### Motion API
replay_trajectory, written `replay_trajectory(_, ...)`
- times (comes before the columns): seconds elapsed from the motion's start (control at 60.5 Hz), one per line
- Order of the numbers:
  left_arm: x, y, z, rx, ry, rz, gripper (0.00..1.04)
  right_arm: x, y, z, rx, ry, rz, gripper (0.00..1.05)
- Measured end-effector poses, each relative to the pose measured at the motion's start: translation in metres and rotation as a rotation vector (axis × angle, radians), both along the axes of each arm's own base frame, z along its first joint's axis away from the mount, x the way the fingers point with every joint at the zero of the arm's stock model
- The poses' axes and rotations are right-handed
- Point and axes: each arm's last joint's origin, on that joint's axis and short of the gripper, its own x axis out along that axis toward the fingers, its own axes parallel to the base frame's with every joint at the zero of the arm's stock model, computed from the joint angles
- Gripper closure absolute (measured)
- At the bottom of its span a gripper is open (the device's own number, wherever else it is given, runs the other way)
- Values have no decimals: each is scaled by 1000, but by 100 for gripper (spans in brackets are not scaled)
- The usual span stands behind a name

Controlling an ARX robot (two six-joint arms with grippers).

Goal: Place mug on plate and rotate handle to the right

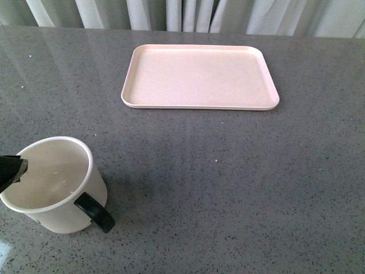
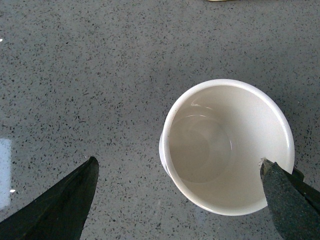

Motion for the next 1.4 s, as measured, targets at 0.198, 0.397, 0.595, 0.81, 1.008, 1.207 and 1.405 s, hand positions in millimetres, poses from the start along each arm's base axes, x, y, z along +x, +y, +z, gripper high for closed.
replay_trajectory(0.198, 10, -2, -6, 16, 20, -21, 9, 0, 0, 0, 0, 0, 0, 9)
replay_trajectory(0.397, 21, 1, -14, 34, 44, -41, 9, 0, 0, 0, 0, 0, 0, 9)
replay_trajectory(0.595, 30, 0, -19, 46, 66, -79, 9, 0, 0, 0, 0, 0, 0, 9)
replay_trajectory(0.81, 36, -1, -26, 63, 91, -112, 12, 0, 0, 0, 0, 0, 0, 9)
replay_trajectory(1.008, 40, -1, -27, 56, 95, -120, 43, 0, 0, 0, 0, 0, 0, 9)
replay_trajectory(1.207, 41, -1, -30, 58, 104, -120, 70, 0, 0, 0, 0, 0, 0, 9)
replay_trajectory(1.405, 44, -3, -29, 54, 104, -125, 103, 0, 0, 0, 0, 0, 0, 9)
